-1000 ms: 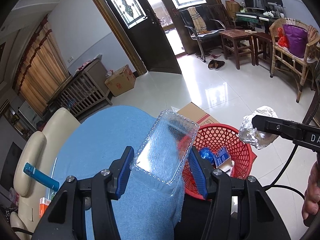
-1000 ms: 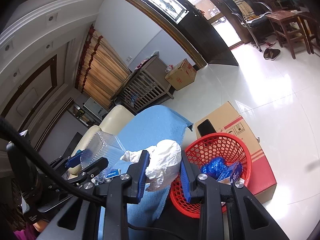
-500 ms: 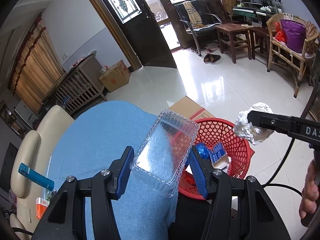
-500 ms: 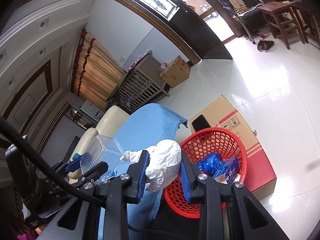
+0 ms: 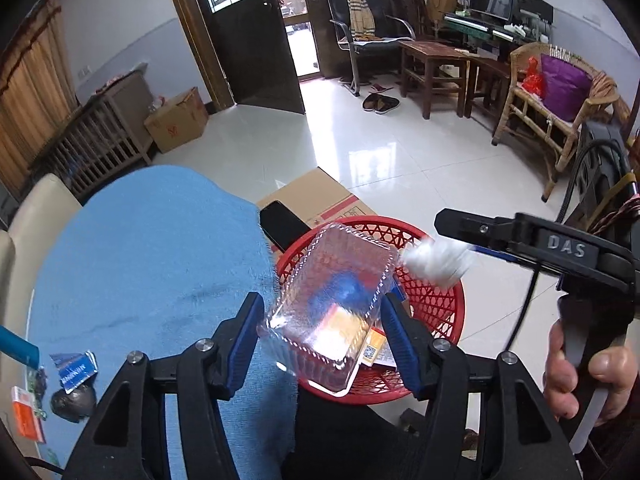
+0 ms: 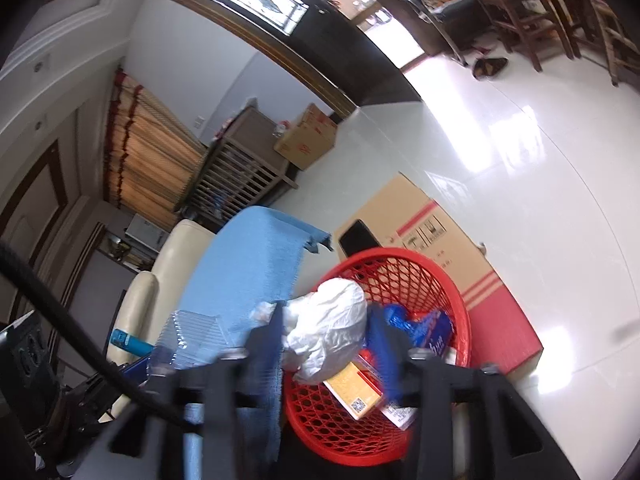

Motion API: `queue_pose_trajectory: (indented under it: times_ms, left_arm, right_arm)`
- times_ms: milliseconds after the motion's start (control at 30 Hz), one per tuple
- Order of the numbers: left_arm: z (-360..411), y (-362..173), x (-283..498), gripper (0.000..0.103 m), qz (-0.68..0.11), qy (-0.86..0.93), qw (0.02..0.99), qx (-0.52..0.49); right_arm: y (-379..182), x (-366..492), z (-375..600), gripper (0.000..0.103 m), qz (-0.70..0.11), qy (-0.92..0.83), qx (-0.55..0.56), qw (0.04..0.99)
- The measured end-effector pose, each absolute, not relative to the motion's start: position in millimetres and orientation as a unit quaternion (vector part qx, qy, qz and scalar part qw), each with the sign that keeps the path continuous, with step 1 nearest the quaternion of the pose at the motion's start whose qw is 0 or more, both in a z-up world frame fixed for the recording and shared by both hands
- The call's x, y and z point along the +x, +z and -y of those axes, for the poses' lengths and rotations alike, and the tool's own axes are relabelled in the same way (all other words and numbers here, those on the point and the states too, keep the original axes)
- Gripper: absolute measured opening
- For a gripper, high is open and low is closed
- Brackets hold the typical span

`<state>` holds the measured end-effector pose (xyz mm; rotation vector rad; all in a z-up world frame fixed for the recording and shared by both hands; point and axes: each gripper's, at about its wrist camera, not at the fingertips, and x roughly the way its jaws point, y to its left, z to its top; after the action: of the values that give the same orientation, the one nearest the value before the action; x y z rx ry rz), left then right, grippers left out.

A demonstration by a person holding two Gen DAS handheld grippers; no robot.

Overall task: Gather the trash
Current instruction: 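Open both tools over the red basket to drop the tray and tissue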

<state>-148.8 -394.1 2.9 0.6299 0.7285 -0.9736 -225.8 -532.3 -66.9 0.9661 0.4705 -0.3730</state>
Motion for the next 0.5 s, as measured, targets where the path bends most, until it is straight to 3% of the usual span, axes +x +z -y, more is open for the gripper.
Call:
queue_pose_trajectory:
  times_ms: [500]
  left_arm:
    - [297, 15, -130, 0.062, -0.337, -0.403, 0.82, 0.227]
  right_arm:
    - [-36, -233, 506, 0.073, -0.21, -0.155, 0.429, 0.865]
